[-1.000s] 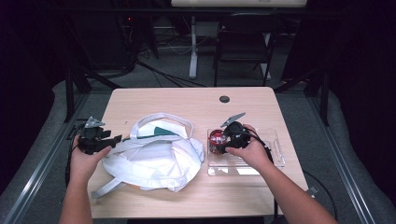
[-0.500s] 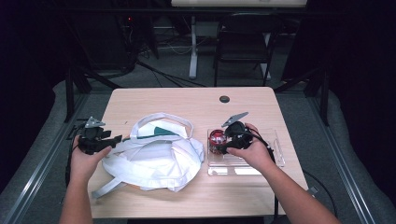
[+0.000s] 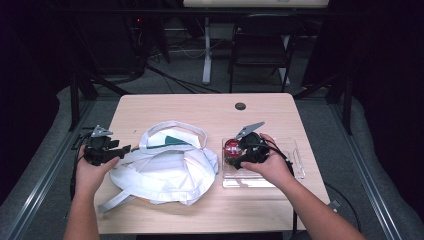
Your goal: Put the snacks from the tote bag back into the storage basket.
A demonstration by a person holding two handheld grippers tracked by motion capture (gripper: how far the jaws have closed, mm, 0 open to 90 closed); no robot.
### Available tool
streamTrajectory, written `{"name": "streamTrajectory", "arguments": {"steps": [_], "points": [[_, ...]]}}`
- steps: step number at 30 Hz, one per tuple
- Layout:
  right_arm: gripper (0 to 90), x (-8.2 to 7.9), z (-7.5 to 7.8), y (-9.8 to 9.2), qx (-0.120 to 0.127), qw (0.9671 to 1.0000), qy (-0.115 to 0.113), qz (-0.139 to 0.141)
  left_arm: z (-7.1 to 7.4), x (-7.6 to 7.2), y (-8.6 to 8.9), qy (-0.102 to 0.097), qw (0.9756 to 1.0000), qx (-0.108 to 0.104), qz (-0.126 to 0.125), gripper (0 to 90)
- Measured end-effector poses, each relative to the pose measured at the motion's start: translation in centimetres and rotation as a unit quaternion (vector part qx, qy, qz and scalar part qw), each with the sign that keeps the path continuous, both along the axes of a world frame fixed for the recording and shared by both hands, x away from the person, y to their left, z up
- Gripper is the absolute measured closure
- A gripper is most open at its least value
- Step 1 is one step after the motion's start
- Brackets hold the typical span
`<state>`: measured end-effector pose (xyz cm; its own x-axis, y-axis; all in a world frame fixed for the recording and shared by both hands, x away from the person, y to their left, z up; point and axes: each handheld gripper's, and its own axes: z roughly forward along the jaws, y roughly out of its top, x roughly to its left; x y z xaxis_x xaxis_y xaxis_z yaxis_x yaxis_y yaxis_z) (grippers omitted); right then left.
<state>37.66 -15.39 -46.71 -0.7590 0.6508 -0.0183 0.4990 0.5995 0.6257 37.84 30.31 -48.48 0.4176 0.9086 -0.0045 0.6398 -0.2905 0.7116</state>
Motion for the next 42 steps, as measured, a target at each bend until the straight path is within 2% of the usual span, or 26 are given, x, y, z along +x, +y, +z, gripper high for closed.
{"name": "streamTrajectory", "arguments": {"steps": [9,18,20,25,28,33,36,40,42], "points": [[27.0,-1.8,0.7,1.5,0.011,0.9994,-0.006,0.033,0.0,0.0,0.0,-0.002,1.0,0.0,0.0,47.6],[27.0,-3.6,0.6,3.3,0.009,0.9966,-0.006,0.081,0.0,0.0,0.0,-0.002,1.0,0.001,0.001,47.6],[26.9,-4.0,0.4,3.6,0.017,0.9962,-0.005,0.086,0.0,0.0,0.0,-0.003,1.0,0.0,0.0,47.6],[26.9,-4.8,0.0,4.3,0.011,0.9945,-0.005,0.104,0.1,-0.1,0.0,-0.003,1.0,-0.001,0.001,47.6],[26.9,-5.2,-0.2,4.4,0.019,0.9939,-0.001,0.109,0.1,-0.1,0.0,-0.003,1.0,0.0,0.002,47.6],[26.9,-5.9,-1.0,4.7,0.016,0.993,-0.001,0.117,0.1,-0.1,0.0,-0.004,1.0,0.0,0.001,47.6],[24.0,-6.2,-1.5,4.8,0.016,0.9925,0.0,0.121,0.1,-0.1,0.0,-0.005,1.0,-0.001,0.0,47.6],[20.8,-6.5,-2.2,4.9,0.034,0.9922,0.01,0.119,0.1,-0.1,0.0,-0.004,1.0,0.0,0.0,47.6],[19.8,-6.6,-2.6,4.9,0.032,0.9916,0.015,0.124,0.1,-0.1,0.0,-0.003,1.0,0.0,0.001,47.6]]}}
